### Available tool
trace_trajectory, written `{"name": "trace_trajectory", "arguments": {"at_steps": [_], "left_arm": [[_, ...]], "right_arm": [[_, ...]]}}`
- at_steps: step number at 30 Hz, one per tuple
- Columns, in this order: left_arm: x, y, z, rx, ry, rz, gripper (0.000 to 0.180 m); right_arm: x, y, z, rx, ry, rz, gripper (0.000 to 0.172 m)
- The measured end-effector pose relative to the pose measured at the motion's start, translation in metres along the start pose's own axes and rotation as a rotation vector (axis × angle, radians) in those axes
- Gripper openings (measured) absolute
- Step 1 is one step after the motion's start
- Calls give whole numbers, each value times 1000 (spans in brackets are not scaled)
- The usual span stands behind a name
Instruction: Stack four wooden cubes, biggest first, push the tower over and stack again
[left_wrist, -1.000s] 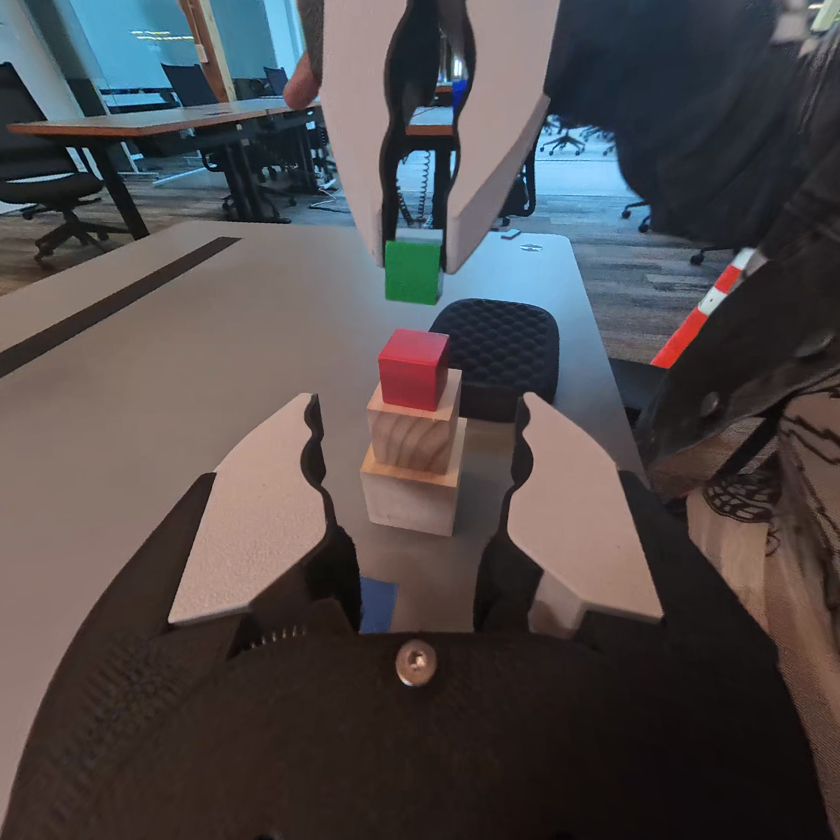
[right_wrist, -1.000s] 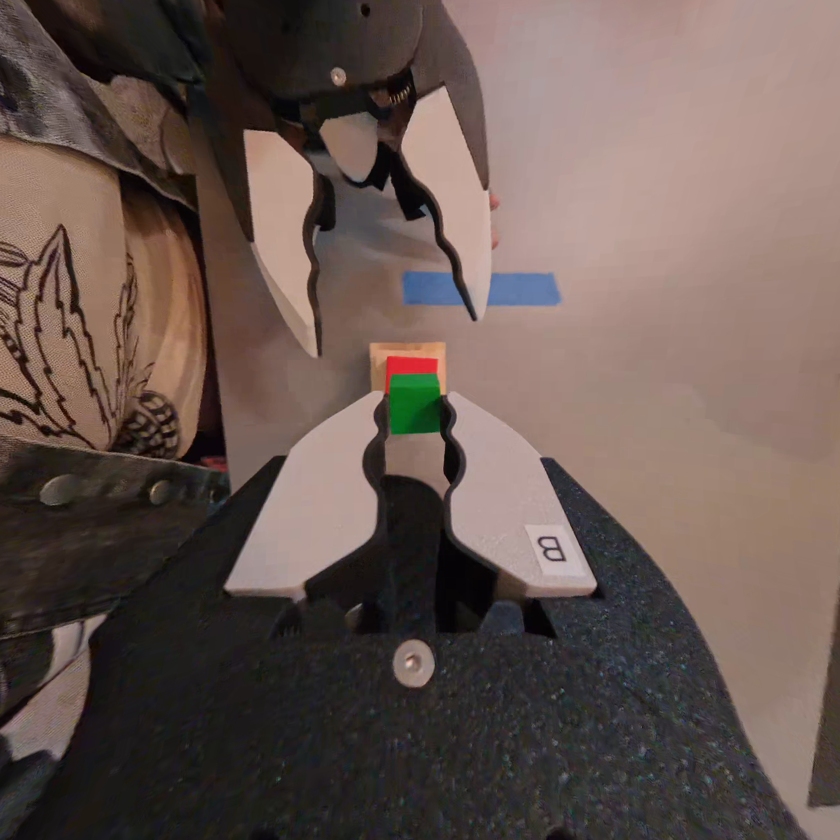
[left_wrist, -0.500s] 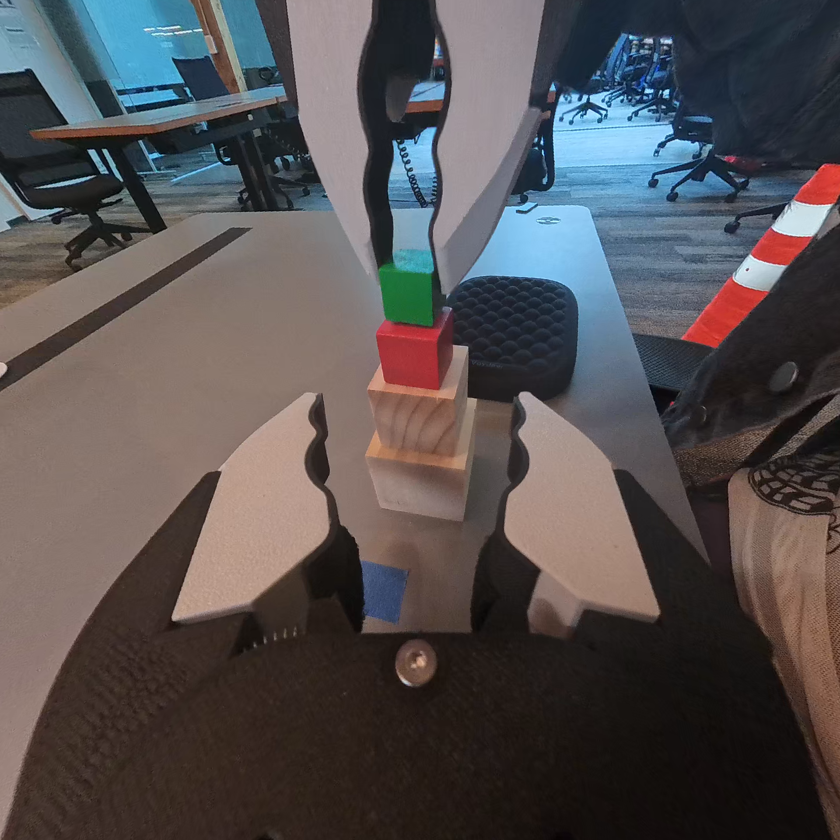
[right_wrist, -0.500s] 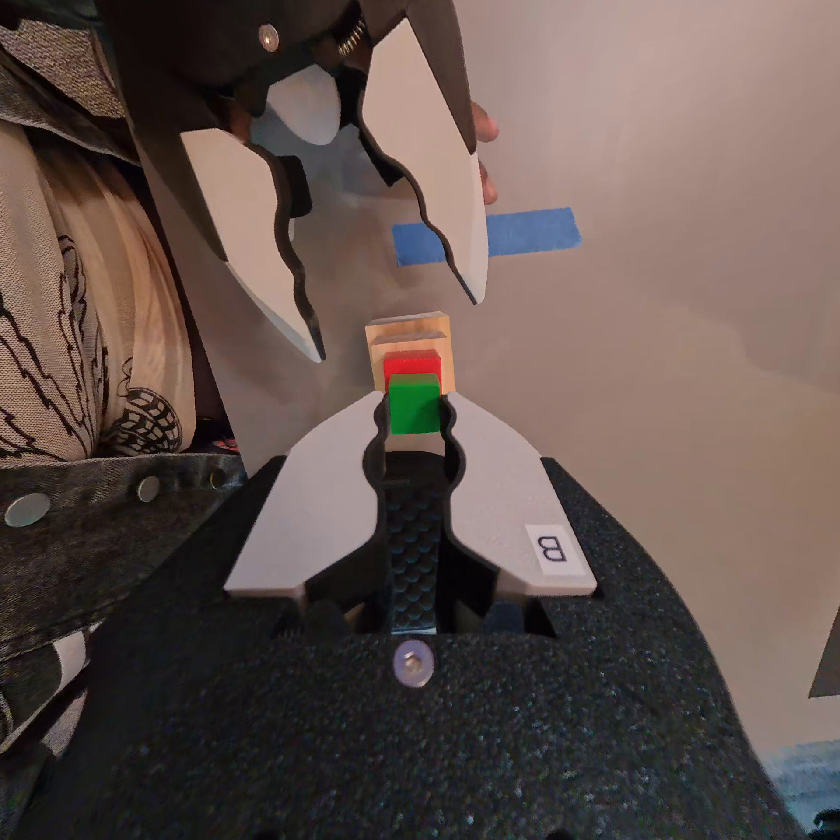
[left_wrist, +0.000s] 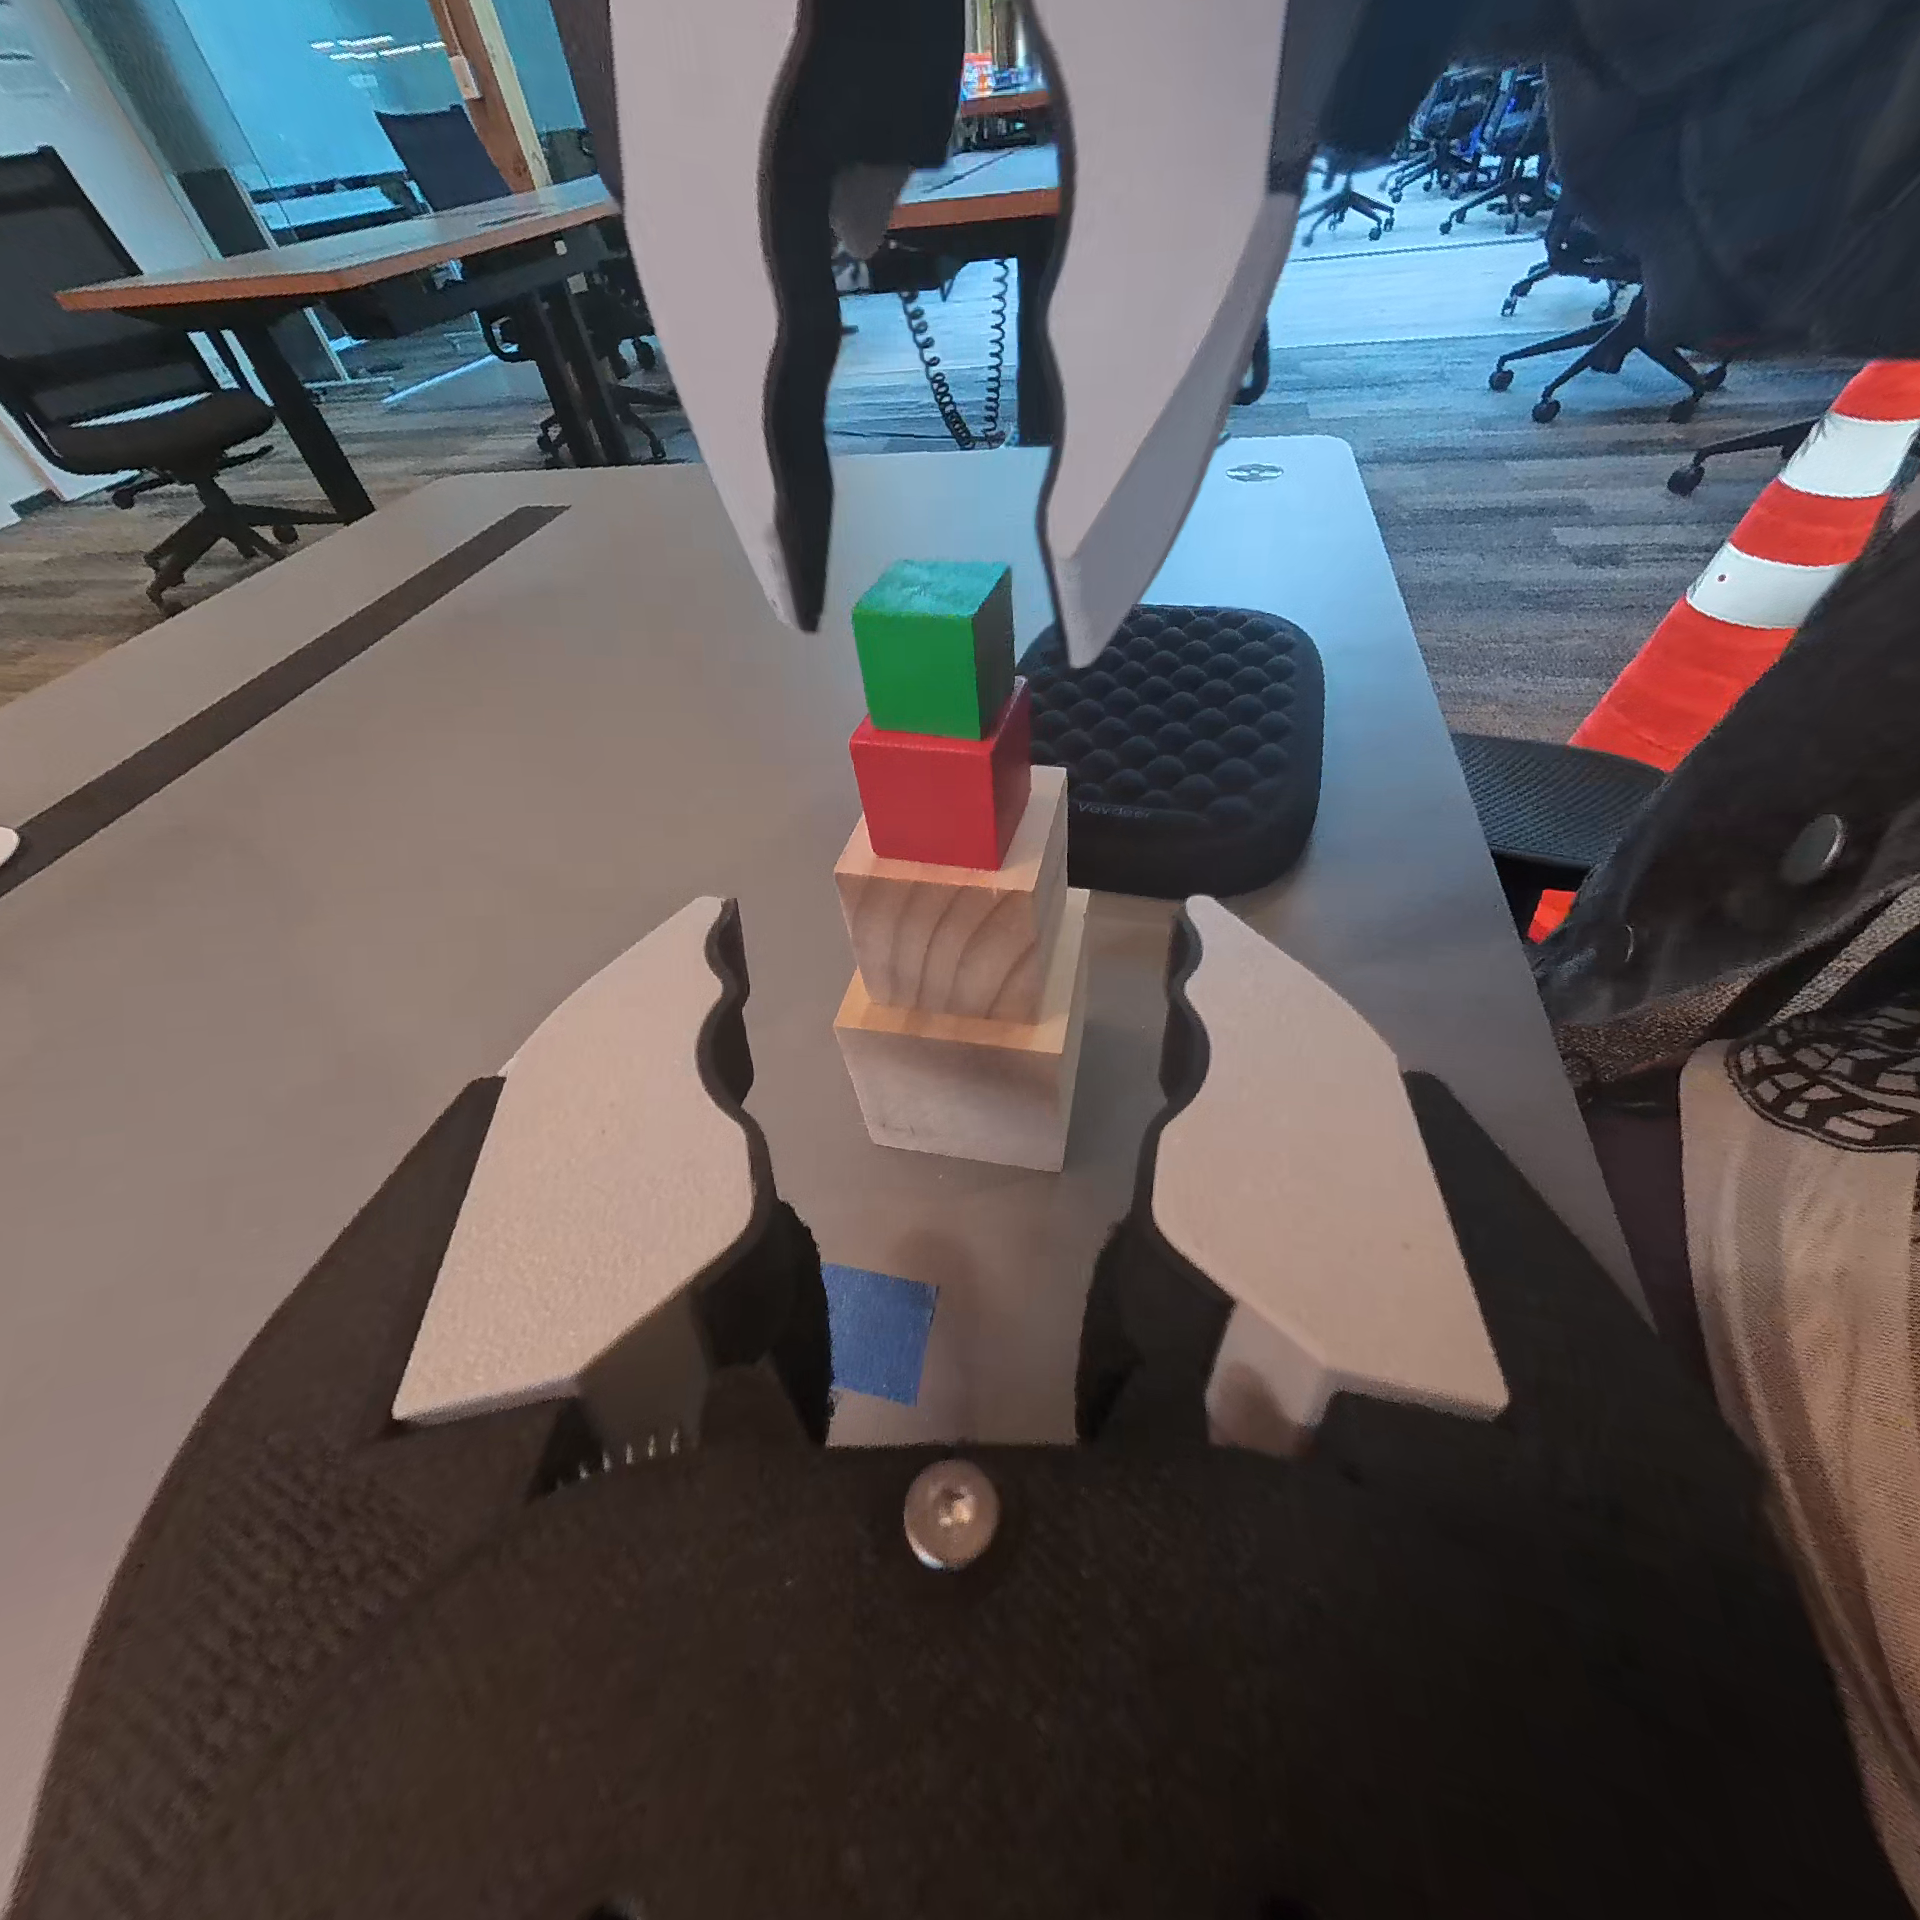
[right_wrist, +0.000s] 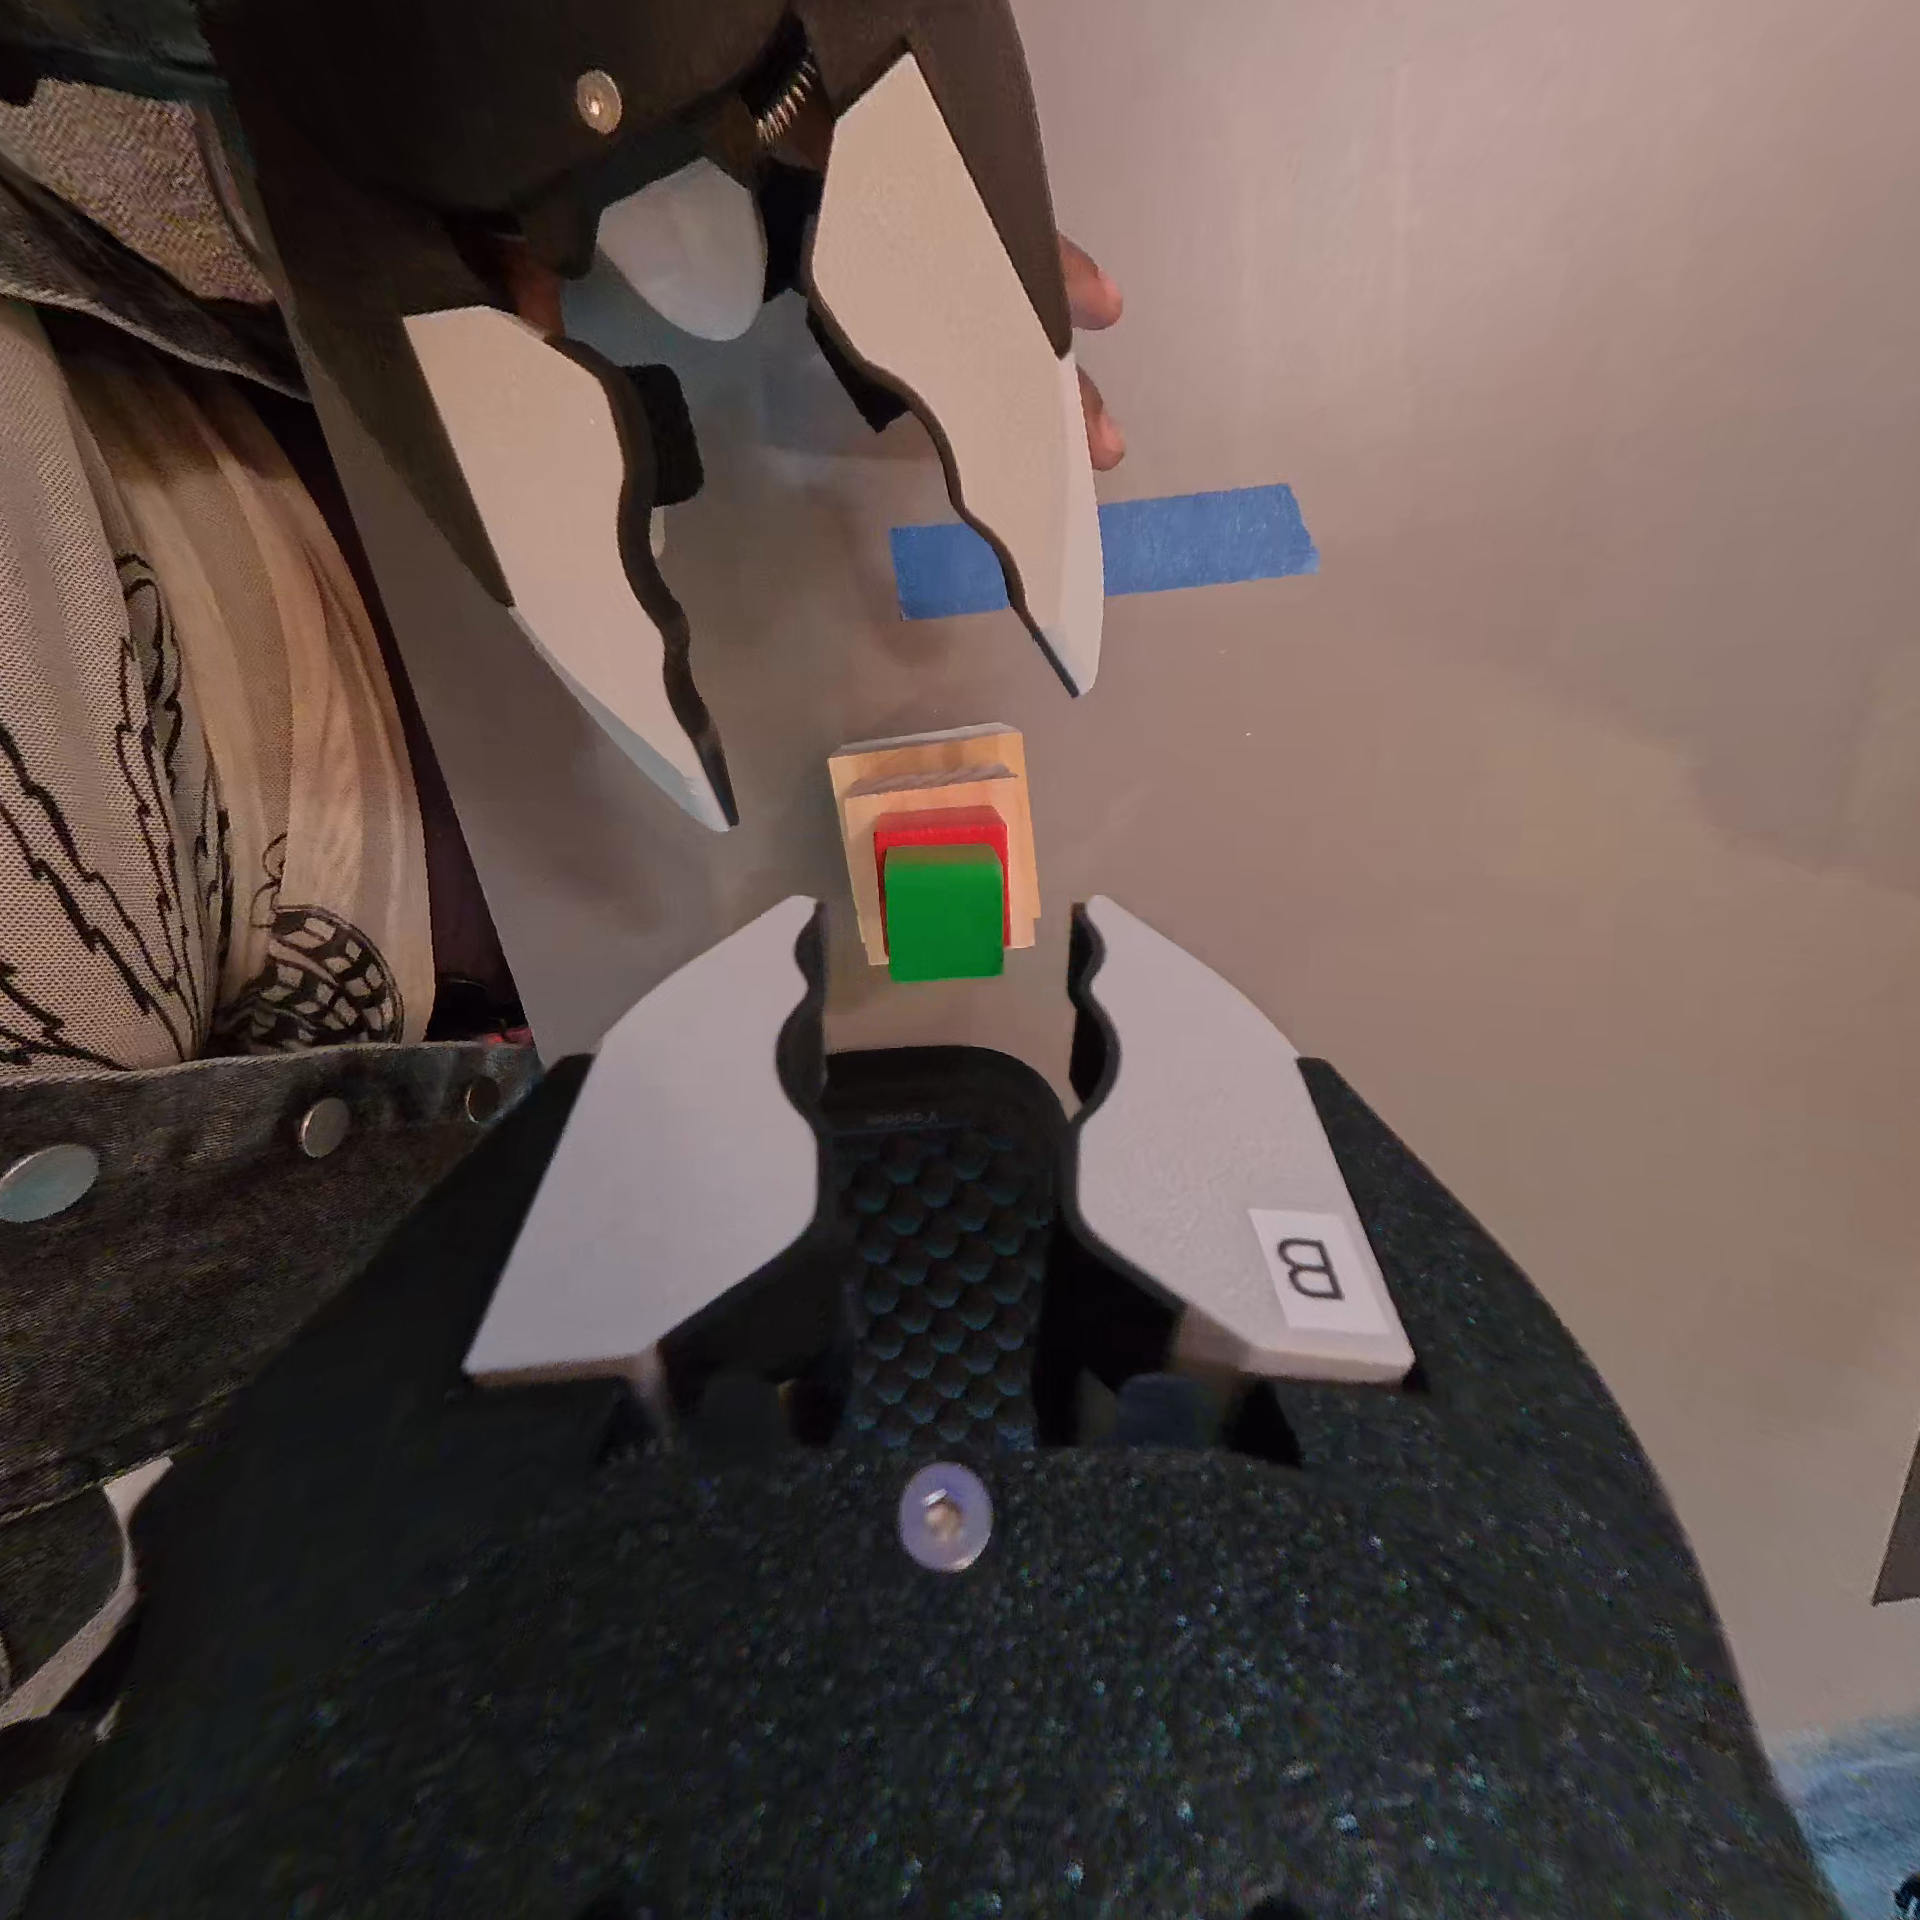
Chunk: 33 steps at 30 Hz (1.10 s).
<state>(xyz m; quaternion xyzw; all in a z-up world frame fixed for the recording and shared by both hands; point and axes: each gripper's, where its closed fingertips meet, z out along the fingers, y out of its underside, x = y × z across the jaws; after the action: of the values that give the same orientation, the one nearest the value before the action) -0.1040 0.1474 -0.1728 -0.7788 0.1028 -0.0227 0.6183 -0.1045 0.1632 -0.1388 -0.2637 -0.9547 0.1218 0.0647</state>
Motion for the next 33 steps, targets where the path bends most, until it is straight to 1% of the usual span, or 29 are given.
{"name": "trace_trajectory", "arguments": {"at_steps": [2,6,7,8,9,10,11,12,14,17,20,23,26,33], "left_arm": [[-1,1,0,-3,0,-2,77],[-3,3,-3,-8,2,-19,77],[-3,4,-4,-15,3,-26,78],[-4,5,-6,-23,-2,-34,80],[-4,6,-8,-33,-7,-42,82],[-5,8,-11,-45,-11,-47,83],[-5,9,-15,-56,-18,-50,85],[-6,10,-18,-65,-29,-52,86],[-9,11,-26,-76,-57,-54,87],[-13,10,-35,-88,-97,-53,87],[-18,11,-38,-116,-123,-33,88],[-21,15,-39,-136,-132,-44,88],[-20,18,-38,-128,-115,-81,89],[-21,20,-38,-112,-102,-113,89]], "right_arm": [[2,1,-4,50,23,13,55],[5,0,-16,264,94,64,79],[7,3,-18,317,125,75,82],[8,6,-21,365,157,86,83],[8,11,-22,408,191,99,78],[7,16,-23,443,222,105,58],[4,21,-23,467,243,90,15],[-2,24,-22,492,252,68,0],[-19,29,-15,494,219,45,0],[-38,33,7,431,175,40,0],[-48,29,29,386,158,47,0],[-49,23,43,381,178,50,0],[-44,20,50,365,236,19,0],[-32,12,50,371,290,2,0]]}}
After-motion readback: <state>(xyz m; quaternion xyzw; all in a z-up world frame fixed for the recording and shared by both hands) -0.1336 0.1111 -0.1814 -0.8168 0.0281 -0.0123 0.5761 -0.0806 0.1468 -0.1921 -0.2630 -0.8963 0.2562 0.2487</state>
